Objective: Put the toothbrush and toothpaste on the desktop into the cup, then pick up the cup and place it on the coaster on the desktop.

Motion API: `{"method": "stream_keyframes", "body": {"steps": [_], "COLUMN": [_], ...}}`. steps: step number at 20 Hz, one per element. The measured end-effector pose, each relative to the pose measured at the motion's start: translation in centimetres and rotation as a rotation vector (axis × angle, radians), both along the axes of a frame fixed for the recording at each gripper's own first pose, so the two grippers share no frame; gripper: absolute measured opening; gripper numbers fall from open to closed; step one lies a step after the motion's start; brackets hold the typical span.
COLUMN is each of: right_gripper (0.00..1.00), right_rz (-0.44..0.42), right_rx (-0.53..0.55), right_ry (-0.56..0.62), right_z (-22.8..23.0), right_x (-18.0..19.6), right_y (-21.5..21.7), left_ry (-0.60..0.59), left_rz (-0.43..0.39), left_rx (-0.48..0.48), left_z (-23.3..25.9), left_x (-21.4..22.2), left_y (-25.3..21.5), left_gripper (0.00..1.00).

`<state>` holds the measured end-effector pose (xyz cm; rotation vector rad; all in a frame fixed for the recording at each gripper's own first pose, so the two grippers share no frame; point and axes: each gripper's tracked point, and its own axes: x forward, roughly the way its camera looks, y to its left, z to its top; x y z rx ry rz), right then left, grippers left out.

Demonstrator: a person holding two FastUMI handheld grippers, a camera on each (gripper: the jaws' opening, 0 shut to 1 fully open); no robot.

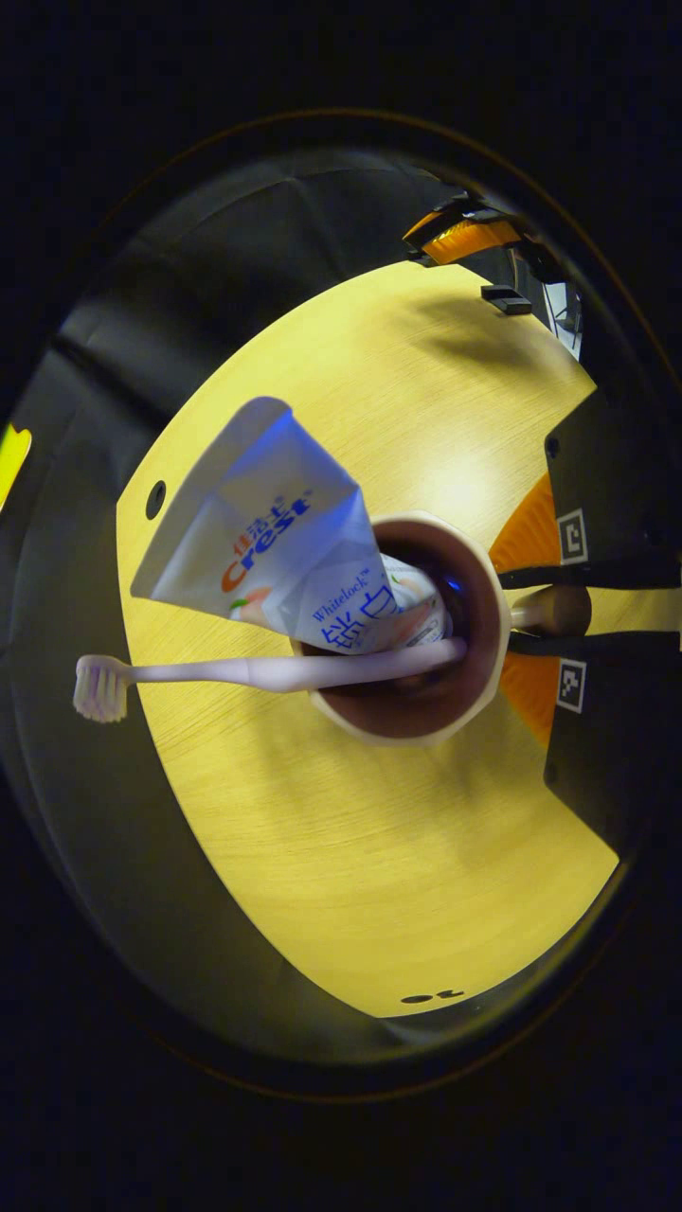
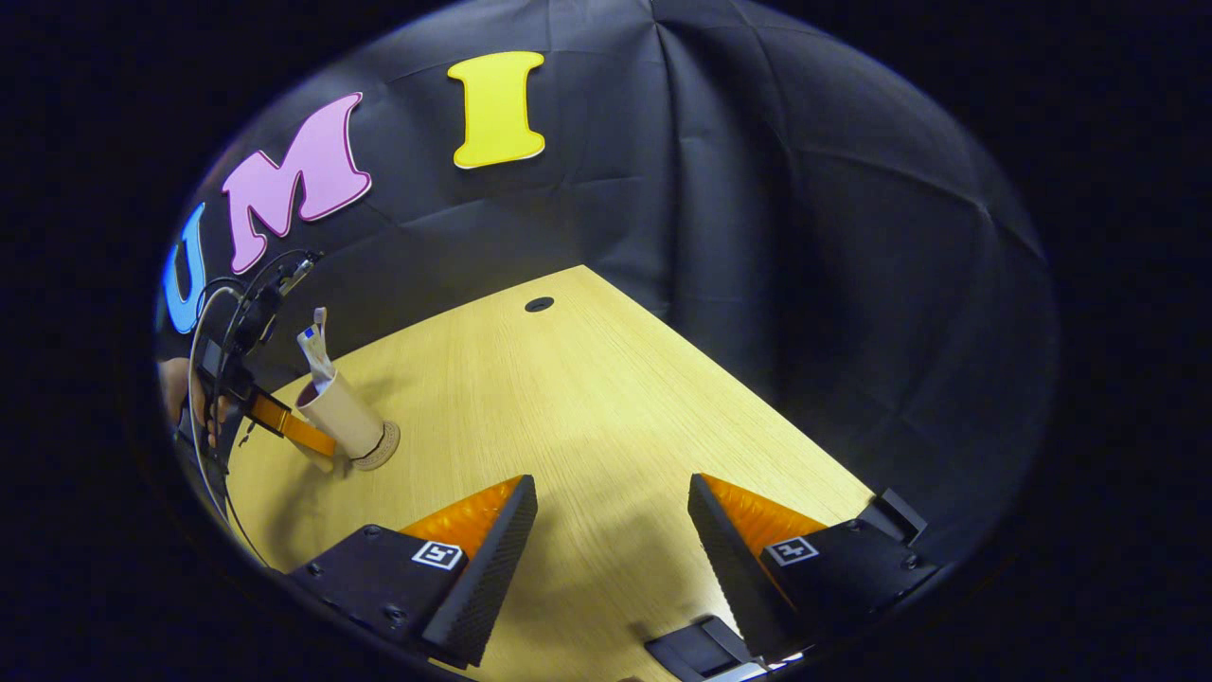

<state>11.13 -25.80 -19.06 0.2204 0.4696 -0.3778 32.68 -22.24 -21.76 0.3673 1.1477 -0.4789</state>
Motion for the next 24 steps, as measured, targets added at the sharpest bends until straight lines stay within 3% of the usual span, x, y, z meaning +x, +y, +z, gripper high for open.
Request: {"method": "stream_keyframes", "body": {"steps": [7,11,14,16,20,24], "right_gripper": [0.99,0.99,0.99,0.99,0.99,0.99], "right_rz": [-0.003,0.009,0.020,0.031,0.074,0.119], "right_rx": [0.013,0.013,-0.010,-0.025,-0.054,-0.096], "right_ry": [0.006,0.005,-0.008,-0.013,-0.042,-0.111], "right_z": [-0.2,-0.1,0.8,1.7,4.7,9.6], "right_x": [-0.8,-0.9,-1.2,-1.4,-1.8,-2.4], "right_y": [-0.2,0.3,0.8,1.4,3.5,6.7], "left_ry": [-0.006,0.004,-0.035,-0.093,-0.233,-0.458], "left_rz": [-0.008,0.024,0.052,0.072,0.103,0.142], "left_rx": [0.023,0.001,-0.048,-0.064,-0.118,-0.144], "left_z": [-0.4,-0.7,0.2,1.8,7.2,14.7], "left_x": [0.0,-0.8,-1.1,-1.3,-3.5,-7.2], "left_y": [-1.0,-1.1,-1.3,-0.4,2.3,7.1], "left_gripper": [0.23,0.32,0.79,0.96,0.98,0.98]}}
